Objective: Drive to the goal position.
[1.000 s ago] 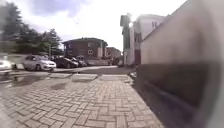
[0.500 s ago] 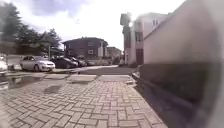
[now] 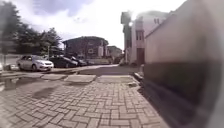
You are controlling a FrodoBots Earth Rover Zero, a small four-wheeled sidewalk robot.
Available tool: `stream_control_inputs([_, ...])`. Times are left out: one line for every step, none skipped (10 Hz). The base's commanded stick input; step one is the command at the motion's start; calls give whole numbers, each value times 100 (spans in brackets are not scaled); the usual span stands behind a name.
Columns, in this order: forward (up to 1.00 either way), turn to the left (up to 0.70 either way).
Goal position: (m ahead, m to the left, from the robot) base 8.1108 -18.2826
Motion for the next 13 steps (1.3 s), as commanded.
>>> stream_control_inputs([69,3])
stream_control_inputs([69,3])
stream_control_inputs([69,-2])
stream_control_inputs([69,-28])
stream_control_inputs([69,-18])
stream_control_inputs([69,3])
stream_control_inputs([69,3])
stream_control_inputs([69,3])
stream_control_inputs([69,3])
stream_control_inputs([69,3])
stream_control_inputs([69,3])
stream_control_inputs([69,3])
stream_control_inputs([69,3])
